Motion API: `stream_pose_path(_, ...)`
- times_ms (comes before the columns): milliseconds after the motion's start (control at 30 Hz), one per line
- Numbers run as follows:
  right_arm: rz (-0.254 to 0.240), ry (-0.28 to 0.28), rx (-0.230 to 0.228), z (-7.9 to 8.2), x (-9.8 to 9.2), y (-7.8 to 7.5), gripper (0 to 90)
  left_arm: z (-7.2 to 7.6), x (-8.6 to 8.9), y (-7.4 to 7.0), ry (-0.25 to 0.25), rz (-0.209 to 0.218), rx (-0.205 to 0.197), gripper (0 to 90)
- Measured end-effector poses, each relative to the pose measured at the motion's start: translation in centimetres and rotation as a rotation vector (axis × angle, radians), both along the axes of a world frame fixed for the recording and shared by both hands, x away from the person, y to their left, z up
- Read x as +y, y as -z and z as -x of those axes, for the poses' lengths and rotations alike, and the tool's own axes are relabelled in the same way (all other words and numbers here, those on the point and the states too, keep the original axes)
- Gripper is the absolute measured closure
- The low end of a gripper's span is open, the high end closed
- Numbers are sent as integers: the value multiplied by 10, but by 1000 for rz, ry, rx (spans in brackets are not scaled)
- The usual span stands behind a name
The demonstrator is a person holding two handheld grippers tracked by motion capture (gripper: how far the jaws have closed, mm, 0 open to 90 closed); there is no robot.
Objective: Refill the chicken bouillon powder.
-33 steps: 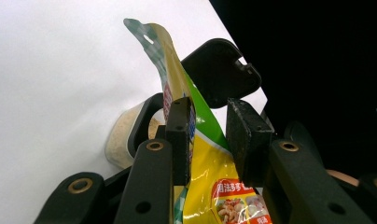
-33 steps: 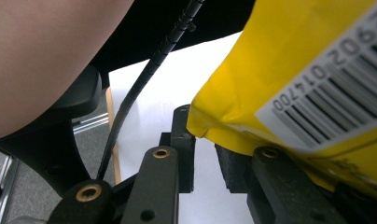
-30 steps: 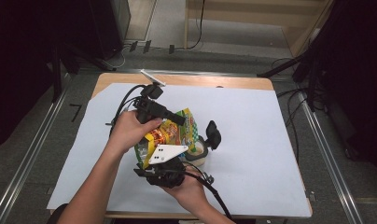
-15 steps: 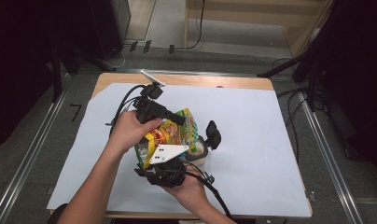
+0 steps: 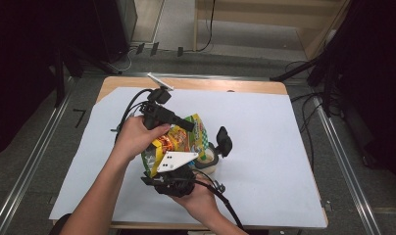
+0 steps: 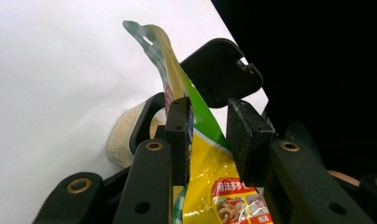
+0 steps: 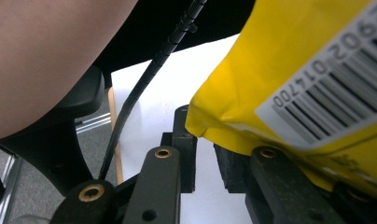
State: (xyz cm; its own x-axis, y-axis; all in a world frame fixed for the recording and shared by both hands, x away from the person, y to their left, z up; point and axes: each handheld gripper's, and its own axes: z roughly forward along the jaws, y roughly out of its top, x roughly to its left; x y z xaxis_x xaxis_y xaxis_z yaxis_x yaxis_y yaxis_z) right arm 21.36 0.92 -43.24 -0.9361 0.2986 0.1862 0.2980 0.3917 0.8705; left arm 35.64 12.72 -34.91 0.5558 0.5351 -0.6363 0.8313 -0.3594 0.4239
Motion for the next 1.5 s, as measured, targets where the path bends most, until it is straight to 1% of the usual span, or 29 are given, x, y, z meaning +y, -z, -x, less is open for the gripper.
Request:
stream_pose_path(167, -5, -3, -1, 1, 1, 0, 801, -1, 2, 1, -4, 1, 3, 709)
stream_pose_path(400, -6, -1, 0, 1, 1, 0, 801, 1, -1, -1, -1, 2, -9, 709)
stream_pose_path(667, -10, 0, -1, 1, 1, 1, 799, 1, 0, -1, 1, 6, -9, 711)
stream_pose_path(1000, -13, -2, 9, 1, 0, -1, 799, 1, 0, -1, -1, 6, -4, 710)
stream_pose_path(1233, -11, -6, 1, 1, 0, 0, 800, 1, -1, -1, 3, 5, -7, 710)
stream_pose_path(1500, -13, -6, 6, 2, 0, -1, 799, 1, 0, -1, 3, 5, -5, 710)
